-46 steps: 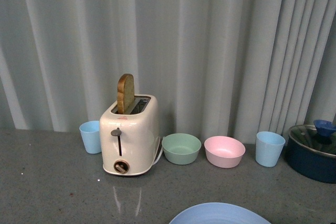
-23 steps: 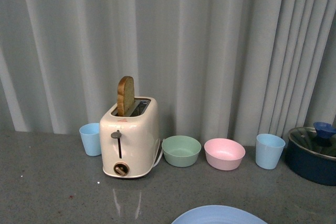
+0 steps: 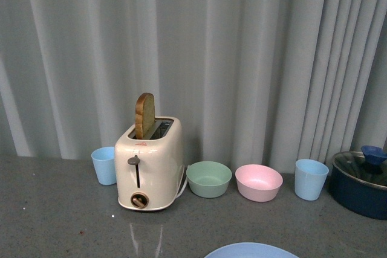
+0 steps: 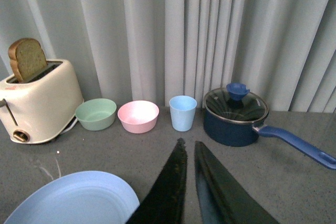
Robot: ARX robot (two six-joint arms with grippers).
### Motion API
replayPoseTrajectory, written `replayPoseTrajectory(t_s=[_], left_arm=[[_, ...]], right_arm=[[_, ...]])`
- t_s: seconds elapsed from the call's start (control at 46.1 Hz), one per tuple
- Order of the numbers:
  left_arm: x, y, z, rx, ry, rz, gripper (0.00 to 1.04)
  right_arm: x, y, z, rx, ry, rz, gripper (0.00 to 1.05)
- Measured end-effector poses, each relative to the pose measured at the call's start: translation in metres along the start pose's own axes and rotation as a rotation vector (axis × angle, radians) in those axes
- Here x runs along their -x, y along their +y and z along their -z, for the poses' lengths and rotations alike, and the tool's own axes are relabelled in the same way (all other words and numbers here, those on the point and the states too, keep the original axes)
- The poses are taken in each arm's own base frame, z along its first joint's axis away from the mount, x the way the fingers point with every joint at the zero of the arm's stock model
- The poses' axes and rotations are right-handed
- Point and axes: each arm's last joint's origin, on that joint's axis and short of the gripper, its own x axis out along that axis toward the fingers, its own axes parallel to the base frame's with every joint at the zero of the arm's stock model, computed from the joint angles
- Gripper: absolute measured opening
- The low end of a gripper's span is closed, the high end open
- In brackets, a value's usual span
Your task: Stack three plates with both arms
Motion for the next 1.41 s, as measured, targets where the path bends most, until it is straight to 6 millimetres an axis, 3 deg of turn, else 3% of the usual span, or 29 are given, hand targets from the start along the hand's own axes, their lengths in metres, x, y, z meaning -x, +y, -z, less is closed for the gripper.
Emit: replayPoseTrajectory(t_s=[0.043, 0.911, 1.41], left_arm=[[0.0, 0.0, 0.0, 0.0, 0.0, 0.0, 0.98], [0.0, 0.0, 0.0, 0.0, 0.0, 0.0, 0.98], [0.0, 0.0, 0.0, 0.0, -0.001, 0.0, 0.98]], right_arm=[[0.001, 0.0, 0.004, 0.004, 0.003, 0.0, 0.02], [0.024, 0.0, 0.045, 0.006, 0.019, 0.0, 0.03], [0.029, 0.0, 0.043, 0.007, -0.009, 0.0, 0.03]])
